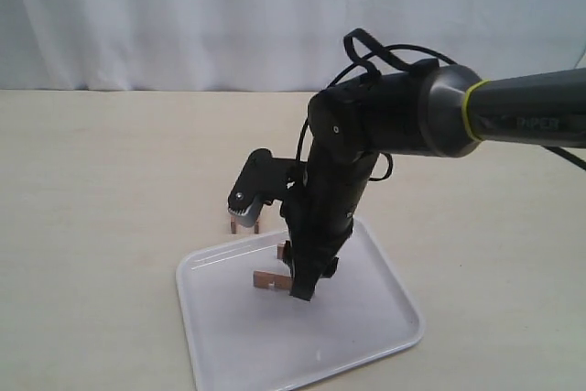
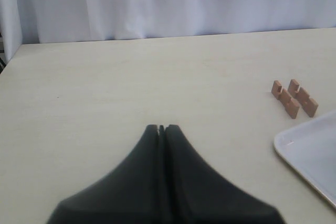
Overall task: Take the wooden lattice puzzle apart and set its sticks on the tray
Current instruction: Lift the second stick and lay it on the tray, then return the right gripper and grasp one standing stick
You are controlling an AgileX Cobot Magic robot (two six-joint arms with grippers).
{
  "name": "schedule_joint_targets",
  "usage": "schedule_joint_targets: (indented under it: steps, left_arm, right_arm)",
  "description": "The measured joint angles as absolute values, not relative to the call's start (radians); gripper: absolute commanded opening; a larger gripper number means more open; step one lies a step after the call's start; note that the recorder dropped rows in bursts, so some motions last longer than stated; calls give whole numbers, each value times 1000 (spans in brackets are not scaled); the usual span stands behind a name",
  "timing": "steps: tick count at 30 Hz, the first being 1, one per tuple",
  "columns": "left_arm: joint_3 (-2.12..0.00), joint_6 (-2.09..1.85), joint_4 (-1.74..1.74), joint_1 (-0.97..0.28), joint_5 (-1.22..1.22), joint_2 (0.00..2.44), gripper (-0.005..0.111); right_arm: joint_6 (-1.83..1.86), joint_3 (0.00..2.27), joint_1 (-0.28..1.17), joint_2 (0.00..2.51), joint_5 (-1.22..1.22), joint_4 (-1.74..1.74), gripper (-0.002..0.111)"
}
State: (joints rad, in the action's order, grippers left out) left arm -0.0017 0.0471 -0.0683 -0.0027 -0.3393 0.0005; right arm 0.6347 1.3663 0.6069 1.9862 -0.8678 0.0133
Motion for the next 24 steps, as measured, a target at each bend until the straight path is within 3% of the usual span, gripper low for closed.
schedule_joint_targets:
  steps: [24]
  left_arm:
    - [-2,47,-68,-3,-339,0,0]
  right_arm:
    - [608,1370,607,1973,-636,237,53]
